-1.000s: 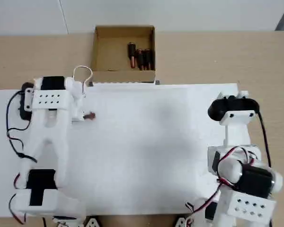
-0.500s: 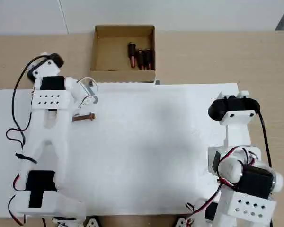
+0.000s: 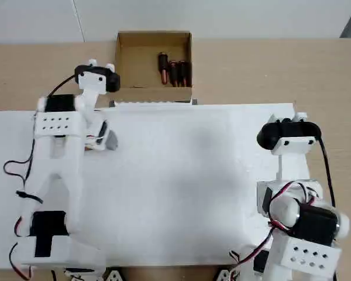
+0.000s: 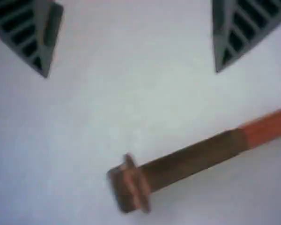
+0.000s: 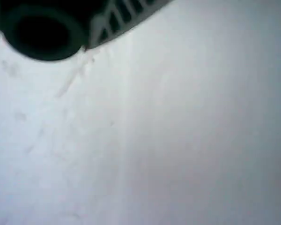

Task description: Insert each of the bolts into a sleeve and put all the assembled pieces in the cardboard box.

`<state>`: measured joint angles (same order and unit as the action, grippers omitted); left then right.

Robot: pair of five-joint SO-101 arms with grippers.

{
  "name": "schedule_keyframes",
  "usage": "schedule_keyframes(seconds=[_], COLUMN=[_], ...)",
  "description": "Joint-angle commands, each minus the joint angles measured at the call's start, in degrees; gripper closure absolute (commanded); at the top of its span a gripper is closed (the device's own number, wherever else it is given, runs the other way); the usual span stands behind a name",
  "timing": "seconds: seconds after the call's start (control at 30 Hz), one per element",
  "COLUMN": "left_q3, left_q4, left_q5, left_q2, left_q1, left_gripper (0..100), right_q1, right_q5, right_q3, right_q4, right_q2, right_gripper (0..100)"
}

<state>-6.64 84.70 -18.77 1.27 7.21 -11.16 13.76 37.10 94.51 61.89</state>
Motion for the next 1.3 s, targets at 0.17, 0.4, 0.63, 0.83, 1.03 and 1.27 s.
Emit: schedule_keyframes(seconds=[0.17,0.4,0.63,0.83,1.03,1.27], left_q3=[0.40,0.57,0.57,0.31,0.48,0.57], left_q4=[-5.27,-8.70,-13.63,-13.98,-16.09,-17.76], left_q5=[-25.14,-34.55,-34.99,-34.99,-34.99,-34.99], left_q2=[2.64,9.93,11.96,11.96,15.65,20.22], left_q1=[1.14,0.88,0.88,-0.35,-2.81,-2.90], left_gripper=[79,79,79,82,86,87], right_q1=[-0.31,-0.31,-0.31,-0.31,-0.31,-0.31], right_q5=[0.00,-0.09,-0.26,-0.26,-0.26,0.00], right_q3=[-0.18,-0.18,-0.18,-0.18,-0.26,-0.53], right_q4=[-1.10,-1.10,-1.10,-1.10,-1.10,-0.92], right_q2=[0.48,0.48,0.48,0.48,0.48,0.48], right_gripper=[99.5,99.5,99.5,99.5,99.5,99.5])
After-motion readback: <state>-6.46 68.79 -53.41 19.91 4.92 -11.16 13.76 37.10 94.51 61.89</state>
